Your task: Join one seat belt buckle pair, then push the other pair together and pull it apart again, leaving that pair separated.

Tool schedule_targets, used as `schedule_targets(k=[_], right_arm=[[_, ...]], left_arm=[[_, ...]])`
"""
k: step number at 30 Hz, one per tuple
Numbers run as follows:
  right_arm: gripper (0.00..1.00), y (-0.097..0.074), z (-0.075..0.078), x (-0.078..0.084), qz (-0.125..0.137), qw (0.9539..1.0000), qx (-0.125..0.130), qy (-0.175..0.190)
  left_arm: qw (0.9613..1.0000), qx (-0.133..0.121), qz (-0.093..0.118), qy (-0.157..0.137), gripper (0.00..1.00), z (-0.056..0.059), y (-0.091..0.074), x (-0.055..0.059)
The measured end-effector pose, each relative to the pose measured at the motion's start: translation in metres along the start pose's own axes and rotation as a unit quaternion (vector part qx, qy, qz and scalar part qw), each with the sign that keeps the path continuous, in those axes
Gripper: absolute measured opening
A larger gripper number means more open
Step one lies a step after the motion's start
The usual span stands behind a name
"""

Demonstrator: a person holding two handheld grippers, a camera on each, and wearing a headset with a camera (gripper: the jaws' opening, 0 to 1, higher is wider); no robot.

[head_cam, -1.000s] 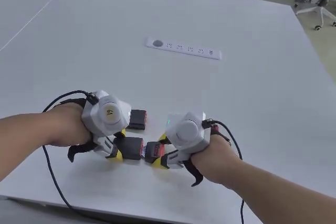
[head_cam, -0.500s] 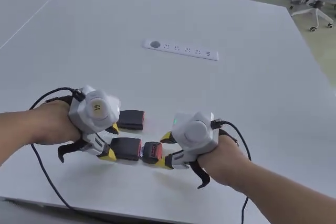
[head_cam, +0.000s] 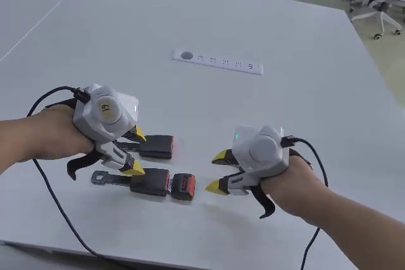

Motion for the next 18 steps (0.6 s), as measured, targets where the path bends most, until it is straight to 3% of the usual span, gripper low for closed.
schedule_targets(k=[11,18], right_arm=[[0.33,-0.024,0.045,0.037,-0.019,0.9987,0.042,0.021],[0.34,-0.025,0.054,0.06,-0.05,0.9978,0.042,0.013]], left_arm=[[1.0,0.0,-0.005,0.005,0.43,-0.028,0.014,-0.001],[0.9997,0.009,-0.019,0.009,0.43,-0.039,0.022,0.004]])
Point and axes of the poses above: the centre of the closed fingertips' face, and the gripper's own axes: y roughly forward along the fingers, z roughly to its right, x roughly out of its underside, the point moved 3 cm from there along -y, roughly backward along the fingers
